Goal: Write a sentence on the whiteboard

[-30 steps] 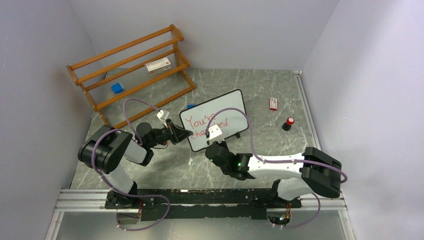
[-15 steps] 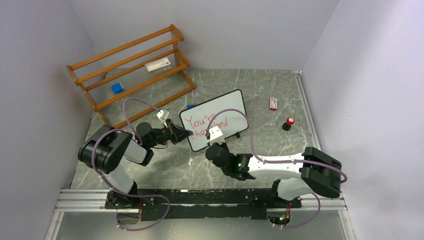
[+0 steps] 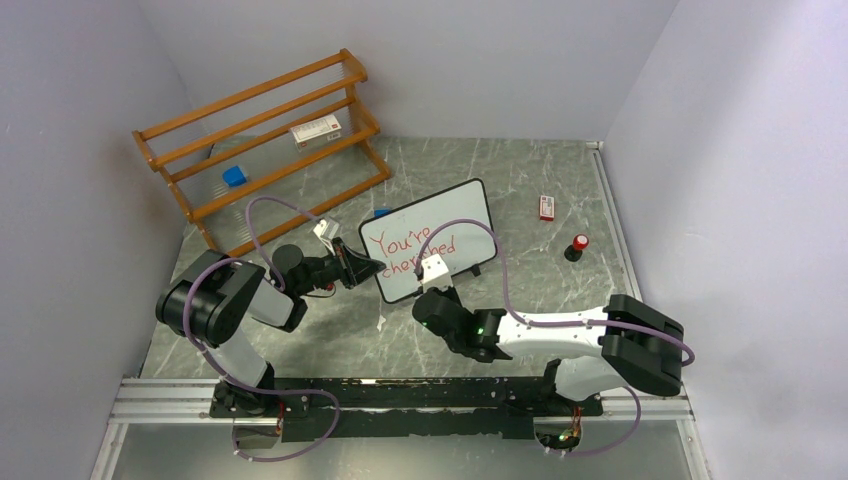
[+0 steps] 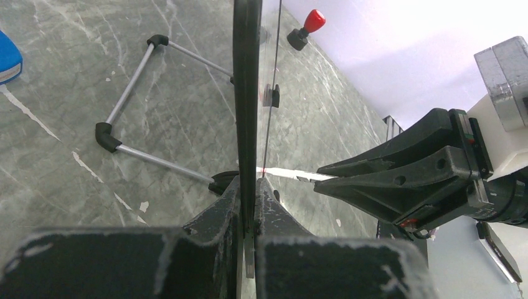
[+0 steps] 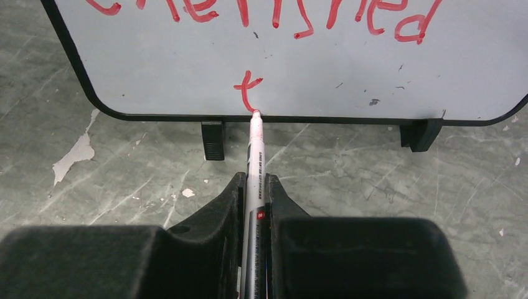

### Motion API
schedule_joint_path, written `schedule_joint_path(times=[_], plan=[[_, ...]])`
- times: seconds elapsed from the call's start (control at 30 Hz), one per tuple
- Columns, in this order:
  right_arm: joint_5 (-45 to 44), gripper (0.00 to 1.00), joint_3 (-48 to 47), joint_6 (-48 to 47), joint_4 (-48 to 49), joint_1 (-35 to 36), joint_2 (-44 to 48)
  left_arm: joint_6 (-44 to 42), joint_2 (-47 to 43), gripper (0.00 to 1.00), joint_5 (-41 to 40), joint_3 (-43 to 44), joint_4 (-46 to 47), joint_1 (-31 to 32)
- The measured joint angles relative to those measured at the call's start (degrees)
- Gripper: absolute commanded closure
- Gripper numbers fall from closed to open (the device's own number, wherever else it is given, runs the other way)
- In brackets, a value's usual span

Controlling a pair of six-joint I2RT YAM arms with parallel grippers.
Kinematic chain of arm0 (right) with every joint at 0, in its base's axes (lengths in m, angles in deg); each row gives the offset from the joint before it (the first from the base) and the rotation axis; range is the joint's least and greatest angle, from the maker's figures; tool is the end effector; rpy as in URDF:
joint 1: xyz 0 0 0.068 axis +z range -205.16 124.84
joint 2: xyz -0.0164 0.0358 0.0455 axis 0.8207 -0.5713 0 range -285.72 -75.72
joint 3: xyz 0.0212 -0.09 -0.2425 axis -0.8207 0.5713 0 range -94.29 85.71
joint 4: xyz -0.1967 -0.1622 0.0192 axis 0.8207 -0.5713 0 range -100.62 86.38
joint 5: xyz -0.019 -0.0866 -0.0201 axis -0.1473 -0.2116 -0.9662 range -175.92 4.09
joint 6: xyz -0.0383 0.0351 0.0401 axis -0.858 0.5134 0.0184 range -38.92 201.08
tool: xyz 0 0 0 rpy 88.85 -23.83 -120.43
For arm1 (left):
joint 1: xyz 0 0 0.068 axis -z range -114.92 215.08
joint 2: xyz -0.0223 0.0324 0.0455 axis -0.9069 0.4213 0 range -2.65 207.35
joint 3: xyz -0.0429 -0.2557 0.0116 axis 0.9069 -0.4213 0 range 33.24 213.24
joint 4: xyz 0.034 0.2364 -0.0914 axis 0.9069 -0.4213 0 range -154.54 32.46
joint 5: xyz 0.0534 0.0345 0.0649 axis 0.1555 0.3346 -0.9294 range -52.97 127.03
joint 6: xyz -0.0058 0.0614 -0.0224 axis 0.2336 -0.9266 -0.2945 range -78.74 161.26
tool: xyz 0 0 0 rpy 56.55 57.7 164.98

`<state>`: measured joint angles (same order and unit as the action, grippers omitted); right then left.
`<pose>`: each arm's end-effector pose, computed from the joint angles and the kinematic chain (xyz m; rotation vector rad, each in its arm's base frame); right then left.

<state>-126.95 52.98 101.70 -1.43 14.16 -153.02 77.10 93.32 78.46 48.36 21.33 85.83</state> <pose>0.1238 0.2319 0.1566 -0.5437 2.0342 0.0980 0.2272 -0.1227 0.1322 0.3836 1.7275 -1.3144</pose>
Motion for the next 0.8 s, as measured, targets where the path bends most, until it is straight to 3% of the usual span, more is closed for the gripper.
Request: schedule_joint_path(times=[0.8], plan=[[-0.9, 1.00, 4.1, -0.4, 2.7, -0.6, 8.4, 0.0, 0.0, 0.95, 0.3, 0.1, 0.0, -0.1]])
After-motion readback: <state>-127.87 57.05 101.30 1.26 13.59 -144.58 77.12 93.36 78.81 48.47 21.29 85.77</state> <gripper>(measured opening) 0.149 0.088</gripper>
